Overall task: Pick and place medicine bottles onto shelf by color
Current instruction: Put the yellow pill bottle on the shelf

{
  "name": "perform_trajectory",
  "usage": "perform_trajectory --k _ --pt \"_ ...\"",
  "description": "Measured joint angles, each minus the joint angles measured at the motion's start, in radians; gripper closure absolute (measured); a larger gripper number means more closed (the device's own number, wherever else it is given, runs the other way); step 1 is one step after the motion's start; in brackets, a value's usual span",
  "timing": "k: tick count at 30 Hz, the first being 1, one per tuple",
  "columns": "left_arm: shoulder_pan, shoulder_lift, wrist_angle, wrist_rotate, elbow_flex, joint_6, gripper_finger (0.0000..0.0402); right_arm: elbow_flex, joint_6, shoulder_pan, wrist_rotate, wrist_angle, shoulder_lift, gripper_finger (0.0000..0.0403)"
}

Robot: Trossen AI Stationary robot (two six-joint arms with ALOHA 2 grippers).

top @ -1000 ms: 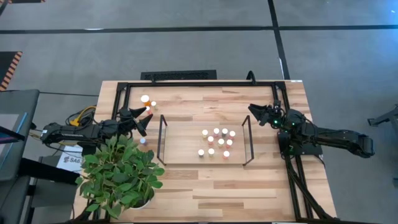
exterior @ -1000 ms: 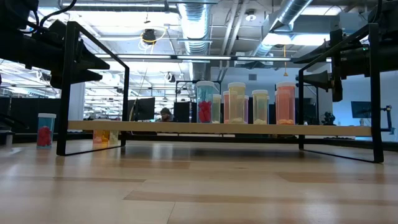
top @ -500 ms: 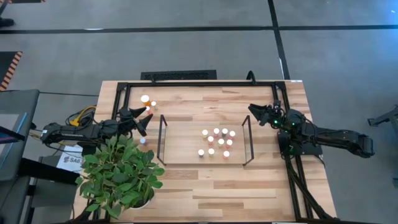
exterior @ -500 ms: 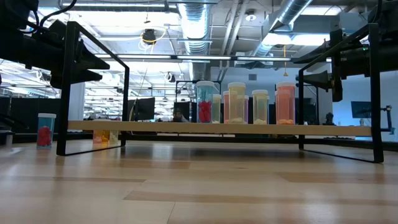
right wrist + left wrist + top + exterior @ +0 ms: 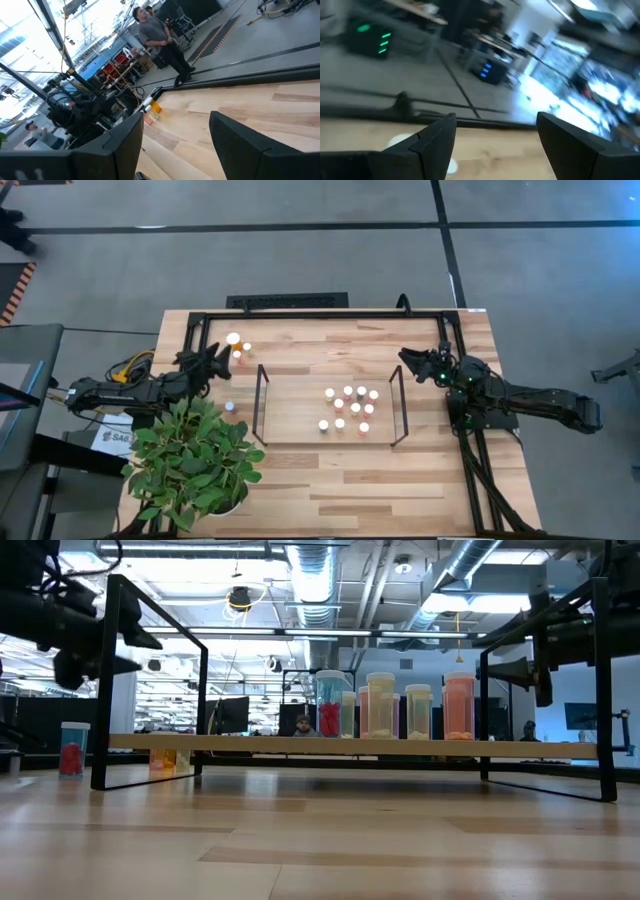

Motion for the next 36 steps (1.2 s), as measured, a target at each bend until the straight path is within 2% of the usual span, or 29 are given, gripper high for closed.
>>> perform_trajectory --k 3,9,16,21,27,30,36 --pt "0.000 0.000 -0.051 -0.082 0.000 -0.132 0.0137 0.000 0.000 0.000 0.000 -0.018 0.000 0.0154" --pt "0.014 0.001 -0.099 -0.146 0.003 -0.252 0.0137 0.000 0.000 0.000 0.000 -0.060 0.000 0.0154" --pt "0.069 0.000 -0.101 -0.163 0.003 -0.269 0.0137 0.000 0.000 0.000 0.000 -0.117 0.000 0.0154" --pt "0.120 0.000 -0.035 -0.104 0.009 -0.240 0.0137 0.000 0.000 0.000 0.000 -0.152 0.000 0.0154" --pt "0.166 0.001 -0.044 0.003 0.085 -0.099 0.0137 0.000 0.000 0.000 0.000 -0.191 0.000 0.0154" --pt "0.180 0.007 -0.052 0.033 0.119 -0.083 0.0137 0.000 0.000 0.000 0.000 -0.209 0.000 0.0154" --pt "0.197 0.113 -0.074 0.087 0.223 -0.083 0.0137 0.000 -0.001 0.000 0.000 -0.237 0.000 0.0154"
